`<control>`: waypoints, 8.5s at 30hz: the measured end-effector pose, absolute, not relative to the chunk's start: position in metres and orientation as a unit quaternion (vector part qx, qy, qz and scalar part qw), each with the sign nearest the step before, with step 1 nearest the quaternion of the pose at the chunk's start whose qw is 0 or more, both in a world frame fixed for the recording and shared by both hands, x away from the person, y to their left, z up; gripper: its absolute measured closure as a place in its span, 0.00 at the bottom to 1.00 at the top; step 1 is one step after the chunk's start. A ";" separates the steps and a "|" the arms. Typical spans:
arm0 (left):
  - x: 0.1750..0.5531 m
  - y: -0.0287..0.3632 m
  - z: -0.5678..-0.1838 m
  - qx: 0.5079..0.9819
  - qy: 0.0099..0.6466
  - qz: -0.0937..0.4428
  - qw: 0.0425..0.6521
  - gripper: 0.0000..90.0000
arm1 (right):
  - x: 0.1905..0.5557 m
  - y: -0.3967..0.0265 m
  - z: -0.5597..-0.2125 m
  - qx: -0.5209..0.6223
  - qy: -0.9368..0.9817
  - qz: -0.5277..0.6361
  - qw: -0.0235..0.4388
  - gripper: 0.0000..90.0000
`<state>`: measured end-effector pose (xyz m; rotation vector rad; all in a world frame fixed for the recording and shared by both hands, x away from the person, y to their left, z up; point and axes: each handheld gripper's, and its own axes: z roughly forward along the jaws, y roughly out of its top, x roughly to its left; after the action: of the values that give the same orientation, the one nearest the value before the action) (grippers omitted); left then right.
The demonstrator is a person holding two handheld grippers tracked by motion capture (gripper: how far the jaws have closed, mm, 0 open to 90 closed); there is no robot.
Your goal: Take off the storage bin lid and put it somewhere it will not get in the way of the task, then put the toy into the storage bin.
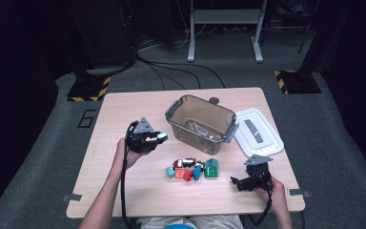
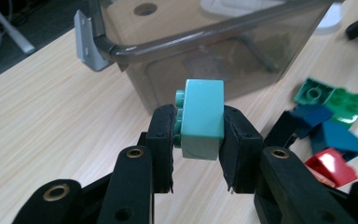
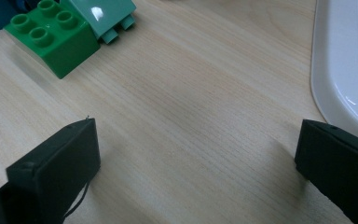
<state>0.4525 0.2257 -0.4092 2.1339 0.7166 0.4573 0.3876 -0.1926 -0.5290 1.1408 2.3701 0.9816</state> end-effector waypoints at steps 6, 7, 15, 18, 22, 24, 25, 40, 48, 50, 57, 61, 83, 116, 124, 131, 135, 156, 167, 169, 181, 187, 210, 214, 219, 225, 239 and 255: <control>0.458 0.224 -0.400 0.846 0.283 0.181 0.414 0.75 | 0.388 -0.193 -0.529 0.397 0.834 0.345 0.167 0.00; 0.459 0.224 -0.398 0.846 0.282 0.183 0.415 0.75 | 0.388 -0.193 -0.529 0.397 0.834 0.345 0.167 0.00; 0.467 0.219 -0.379 0.848 0.271 0.188 0.414 0.75 | 0.388 -0.193 -0.529 0.396 0.834 0.345 0.167 0.00; 0.470 0.217 -0.373 0.849 0.266 0.193 0.415 0.75 | 0.389 -0.193 -0.529 0.396 0.834 0.345 0.167 0.00; 0.476 0.214 -0.367 0.848 0.266 0.192 0.417 0.74 | 0.389 -0.194 -0.529 0.395 0.835 0.346 0.165 0.00; 0.478 0.211 -0.366 0.847 0.266 0.194 0.418 0.75 | 0.389 -0.194 -0.529 0.393 0.836 0.346 0.166 0.00; 0.479 0.211 -0.365 0.849 0.263 0.192 0.417 0.75 | 0.389 -0.194 -0.529 0.394 0.836 0.346 0.165 0.00; 0.500 0.193 -0.348 0.860 0.251 0.187 0.402 0.75 | 0.389 -0.194 -0.529 0.392 0.836 0.346 0.165 0.00; 0.514 0.180 -0.338 0.866 0.251 0.185 0.390 0.75 | 0.389 -0.194 -0.529 0.391 0.837 0.346 0.165 0.00; 0.517 0.178 -0.334 0.868 0.248 0.184 0.390 0.75 | 0.389 -0.194 -0.529 0.391 0.837 0.346 0.165 0.00; 0.532 0.168 -0.329 0.874 0.248 0.176 0.380 0.75 | 0.389 -0.194 -0.529 0.392 0.836 0.347 0.165 0.00; 0.539 0.162 -0.331 0.876 0.252 0.173 0.374 0.75 | 0.389 -0.194 -0.529 0.392 0.836 0.347 0.165 0.00; 0.567 0.135 -0.346 0.900 0.258 0.148 0.318 0.75 | 0.389 -0.194 -0.529 0.392 0.836 0.347 0.164 0.00; 0.594 0.089 -0.381 0.933 0.258 0.128 0.215 0.74 | 0.389 -0.194 -0.529 0.393 0.836 0.347 0.163 0.00; 0.596 0.083 -0.386 0.935 0.260 0.122 0.209 0.74 | 0.389 -0.194 -0.529 0.393 0.836 0.347 0.164 0.00; 0.597 0.079 -0.389 0.933 0.266 0.113 0.215 0.61 | 0.389 -0.194 -0.529 0.394 0.835 0.347 0.164 0.00; 0.592 0.081 -0.382 0.926 0.272 0.116 0.233 0.39 | 0.389 -0.194 -0.529 0.393 0.836 0.346 0.163 0.00; 0.532 0.136 -0.350 0.900 0.274 0.154 0.301 0.19 | 0.389 -0.194 -0.529 0.391 0.836 0.347 0.167 0.00; 0.491 0.169 -0.353 0.897 0.267 0.161 0.315 0.17 | 0.389 -0.194 -0.529 0.391 0.836 0.347 0.166 0.00; 0.484 0.175 -0.358 0.896 0.268 0.159 0.315 0.16 | 0.389 -0.194 -0.529 0.391 0.836 0.347 0.167 0.00; 0.459 0.192 -0.396 0.899 0.277 0.144 0.307 0.12 | 0.389 -0.194 -0.529 0.391 0.836 0.347 0.166 0.00; 0.453 0.193 -0.415 0.904 0.274 0.131 0.301 0.11 | 0.389 -0.194 -0.529 0.391 0.836 0.347 0.167 0.00; 0.431 0.187 -0.478 0.916 0.276 0.078 0.279 0.11 | 0.390 -0.194 -0.529 0.393 0.835 0.347 0.167 0.00; 0.428 0.187 -0.483 0.920 0.266 0.068 0.280 0.17 | 0.390 -0.194 -0.529 0.393 0.835 0.347 0.167 0.00; 0.423 0.187 -0.488 0.923 0.256 0.065 0.279 0.25 | 0.390 -0.194 -0.529 0.393 0.835 0.347 0.167 0.00; 0.420 0.191 -0.496 0.923 0.250 0.062 0.286 0.47 | 0.390 -0.194 -0.529 0.393 0.835 0.347 0.167 0.00; 0.417 0.201 -0.490 0.916 0.247 0.069 0.309 0.65 | 0.390 -0.194 -0.529 0.393 0.835 0.347 0.167 0.00; 0.423 0.225 -0.440 0.902 0.261 0.111 0.325 0.65 | 0.390 -0.194 -0.529 0.393 0.835 0.347 0.167 0.00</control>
<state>0.4228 0.2253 -0.4402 2.3660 0.6845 0.2904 0.3896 -0.1940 -0.5294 1.1182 2.3765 0.9887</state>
